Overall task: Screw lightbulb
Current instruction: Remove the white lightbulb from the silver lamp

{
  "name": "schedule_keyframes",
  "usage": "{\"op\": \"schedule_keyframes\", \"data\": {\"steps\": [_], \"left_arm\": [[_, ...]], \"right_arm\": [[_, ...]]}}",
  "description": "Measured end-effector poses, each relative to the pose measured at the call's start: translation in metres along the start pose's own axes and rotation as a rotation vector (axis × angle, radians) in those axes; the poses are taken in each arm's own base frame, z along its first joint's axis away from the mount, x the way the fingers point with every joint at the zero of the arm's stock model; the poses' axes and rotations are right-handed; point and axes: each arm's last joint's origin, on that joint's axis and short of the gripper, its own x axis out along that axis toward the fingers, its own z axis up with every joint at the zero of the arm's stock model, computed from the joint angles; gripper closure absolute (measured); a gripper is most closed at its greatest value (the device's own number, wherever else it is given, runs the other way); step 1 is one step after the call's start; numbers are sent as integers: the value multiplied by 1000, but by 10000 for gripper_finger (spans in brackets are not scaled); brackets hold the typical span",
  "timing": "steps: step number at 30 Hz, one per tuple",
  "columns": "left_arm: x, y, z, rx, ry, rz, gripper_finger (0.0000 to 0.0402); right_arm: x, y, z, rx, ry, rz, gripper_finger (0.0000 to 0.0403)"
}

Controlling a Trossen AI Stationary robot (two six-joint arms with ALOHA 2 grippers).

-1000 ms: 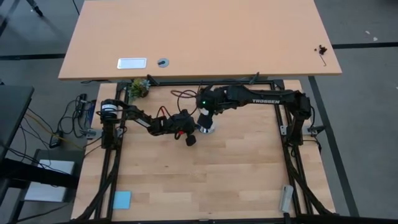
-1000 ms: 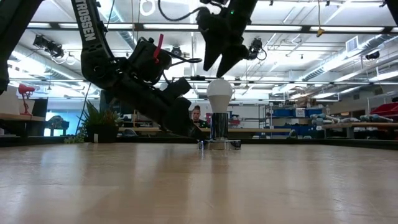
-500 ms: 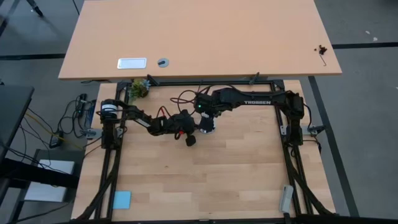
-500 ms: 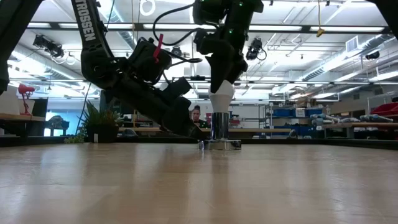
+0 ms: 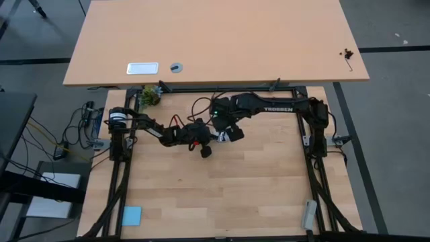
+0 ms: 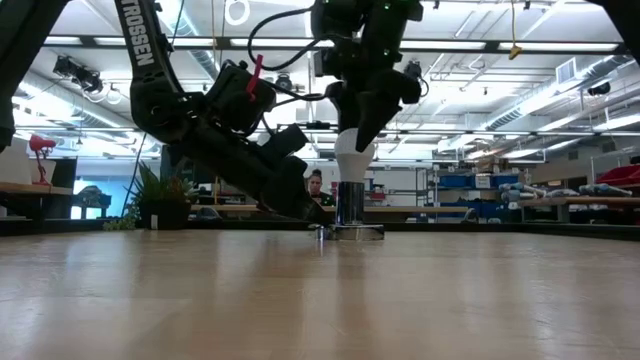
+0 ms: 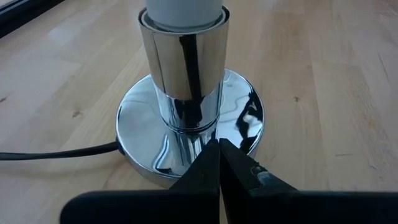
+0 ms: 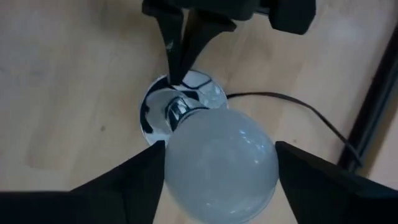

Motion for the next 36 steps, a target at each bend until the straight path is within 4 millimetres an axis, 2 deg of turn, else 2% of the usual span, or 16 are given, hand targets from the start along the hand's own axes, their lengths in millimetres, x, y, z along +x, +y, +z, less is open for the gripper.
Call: {"op": "schedule_keyframes", "data": {"steps": [7, 11, 16, 19, 24, 30, 36], "left_arm": [[0, 0, 0, 0, 1, 0, 399], [0, 0, 0, 0, 1, -1, 399], [0, 0, 0, 0, 1, -1, 399], [0, 0, 0, -1, 1, -1, 399], [0, 0, 0, -2, 1, -1, 399], [0, 0, 0, -2, 2, -1, 399], [0, 0, -1, -1, 8, 0, 399]], "right_arm": [[-7, 15, 8, 110, 56, -103, 64], [-18, 22, 11, 278, 87, -141, 52], [-30, 19, 15, 553, 35, -145, 49], [-29, 16, 15, 729, 6, -125, 49], [-13, 12, 8, 934, -3, -125, 49], [3, 12, 4, 968, -24, -119, 63], [5, 7, 0, 906, -19, -81, 107]]}}
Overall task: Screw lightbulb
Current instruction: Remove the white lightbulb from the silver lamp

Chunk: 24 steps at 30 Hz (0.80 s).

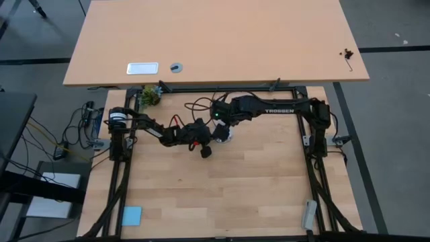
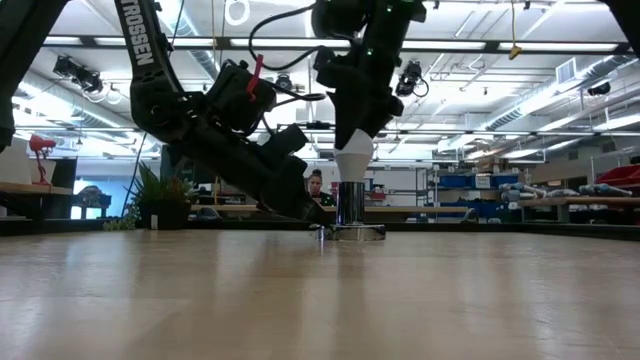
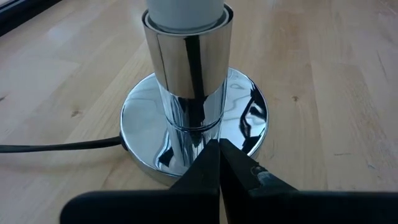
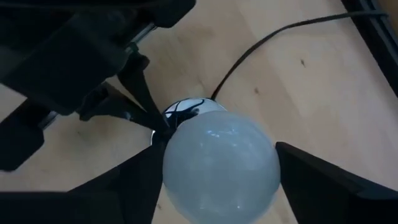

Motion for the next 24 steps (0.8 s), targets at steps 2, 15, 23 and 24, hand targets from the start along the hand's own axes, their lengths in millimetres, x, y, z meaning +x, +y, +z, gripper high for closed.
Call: {"op": "schedule_keyframes", "data": {"steps": [2, 15, 23, 24], "left_arm": [[0, 0, 0, 0, 0, 0, 399], [0, 0, 0, 1, 0, -13, 399], [0, -1, 0, 2, -1, -26, 399], [0, -1, 0, 2, 1, -28, 399]], "right_arm": [[1, -3, 1, -46, 5, 19, 124], [3, -15, 6, -724, -18, 147, 126], [-17, 2, 9, -607, -27, 60, 81], [-23, 4, 10, -554, -41, 32, 76]]}}
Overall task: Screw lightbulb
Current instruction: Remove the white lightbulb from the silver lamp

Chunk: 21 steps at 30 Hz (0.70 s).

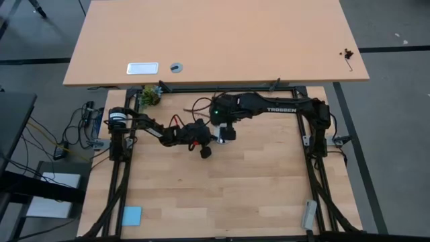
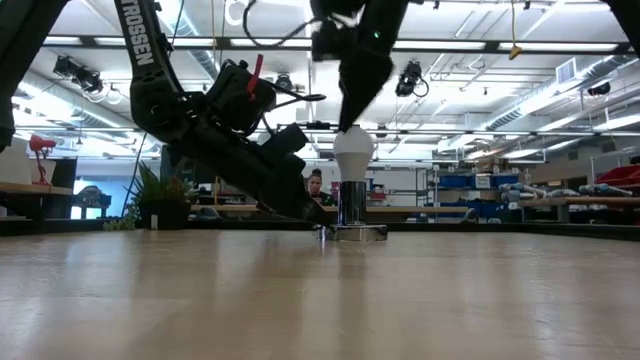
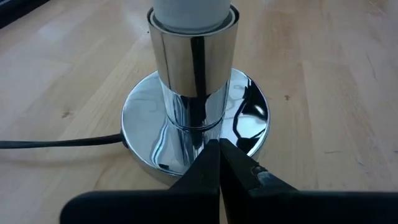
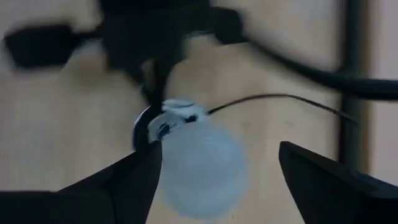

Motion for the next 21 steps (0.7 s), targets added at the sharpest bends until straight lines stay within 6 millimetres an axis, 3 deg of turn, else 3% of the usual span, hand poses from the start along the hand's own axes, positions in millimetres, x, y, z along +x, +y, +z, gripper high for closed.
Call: {"op": "schedule_keyframes", "data": {"steps": [3, 8, 14, 21], "left_arm": [[0, 0, 0, -1, 0, -1, 399], [0, 0, 0, -2, -2, -1, 399], [0, 0, 0, -2, -2, 0, 399], [0, 0, 0, -2, -1, 2, 399]], "right_arm": [[-10, -1, 3, 252, 1, -36, 65], [-9, -2, 1, 567, 17, 17, 62], [16, 2, -2, 627, 81, -36, 79], [25, 3, -3, 568, 120, 5, 105]]}}
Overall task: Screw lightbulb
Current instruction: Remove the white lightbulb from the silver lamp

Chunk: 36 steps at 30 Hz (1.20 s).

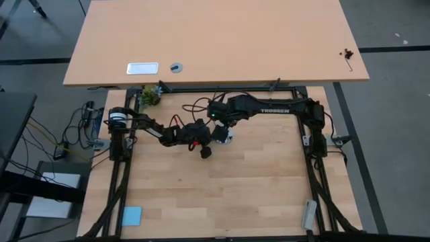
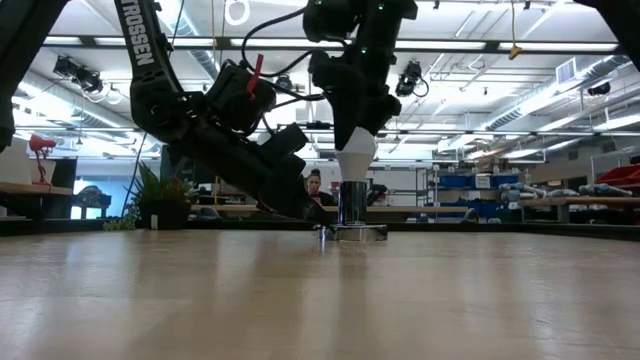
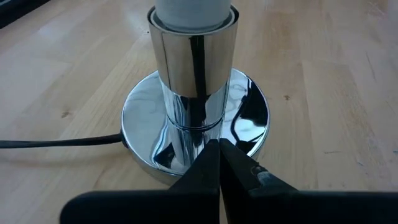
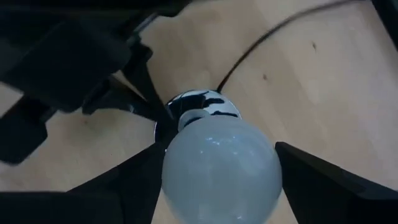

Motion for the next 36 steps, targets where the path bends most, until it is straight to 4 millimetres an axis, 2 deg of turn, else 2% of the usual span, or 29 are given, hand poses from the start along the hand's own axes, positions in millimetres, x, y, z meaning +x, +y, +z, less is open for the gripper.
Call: {"op": "schedule_keyframes", "data": {"steps": [5, 13, 18, 24, 27, 31, 36], "left_arm": [[0, 0, 0, 0, -1, 0, 399], [0, 0, 0, 1, 1, 5, 399], [0, 0, 0, 1, 1, 6, 399], [0, 0, 0, 2, 1, 0, 399], [0, 0, 0, 2, 1, -1, 399], [0, 0, 0, 2, 1, -1, 399], [0, 0, 0, 1, 0, -1, 399]], "right_arm": [[0, -5, 1, -224, 10, 16, 126], [0, -10, 3, -730, -2, 29, 117], [-2, -3, 3, -808, -12, 12, 103], [-21, 13, 6, -717, -68, -21, 82], [-33, 17, 9, -519, -100, -48, 74], [-38, 12, 9, -152, -73, -11, 65], [-29, 5, 8, -32, -44, -19, 61]]}}
